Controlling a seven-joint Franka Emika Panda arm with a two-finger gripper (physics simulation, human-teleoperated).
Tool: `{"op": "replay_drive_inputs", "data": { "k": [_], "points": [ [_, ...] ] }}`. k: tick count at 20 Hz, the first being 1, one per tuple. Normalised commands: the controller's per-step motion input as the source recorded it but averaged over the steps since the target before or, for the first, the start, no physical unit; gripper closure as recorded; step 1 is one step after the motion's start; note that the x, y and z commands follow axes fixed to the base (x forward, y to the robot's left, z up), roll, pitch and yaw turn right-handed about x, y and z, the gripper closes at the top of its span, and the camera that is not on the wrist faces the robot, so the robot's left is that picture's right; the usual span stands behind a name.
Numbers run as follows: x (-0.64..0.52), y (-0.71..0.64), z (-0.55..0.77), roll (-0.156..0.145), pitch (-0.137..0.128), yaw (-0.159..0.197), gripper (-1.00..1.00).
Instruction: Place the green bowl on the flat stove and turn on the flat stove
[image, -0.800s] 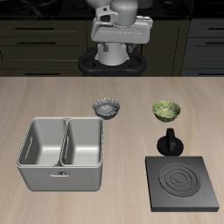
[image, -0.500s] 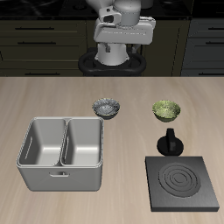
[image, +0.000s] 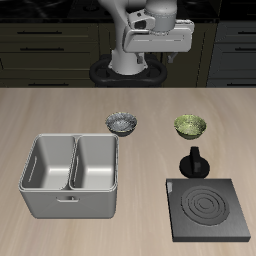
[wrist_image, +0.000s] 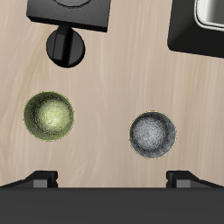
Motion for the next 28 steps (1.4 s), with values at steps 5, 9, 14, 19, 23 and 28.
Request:
{"op": "replay_drive_inputs", "data": {
  "k": [5,9,14,19,23,28],
  "points": [
    [0.23,0.35,0.06,0.011,0.005,-0.066,-1.00],
    [0.17,0.40,-0.06,0.010,0.015,-0.043,-1.00],
    [0.15,0.39,-0.15,0.019,0.033,-0.026,-1.00],
    [0.09,0.22,-0.25,0.005,0.034,0.003,-1.00],
    [0.04,0.13,-0.34,0.014,0.050,-0.003,-1.00],
    [0.00,0.01,-0.39,-0.024,0.030,0.022,-1.00]
  ]
}}
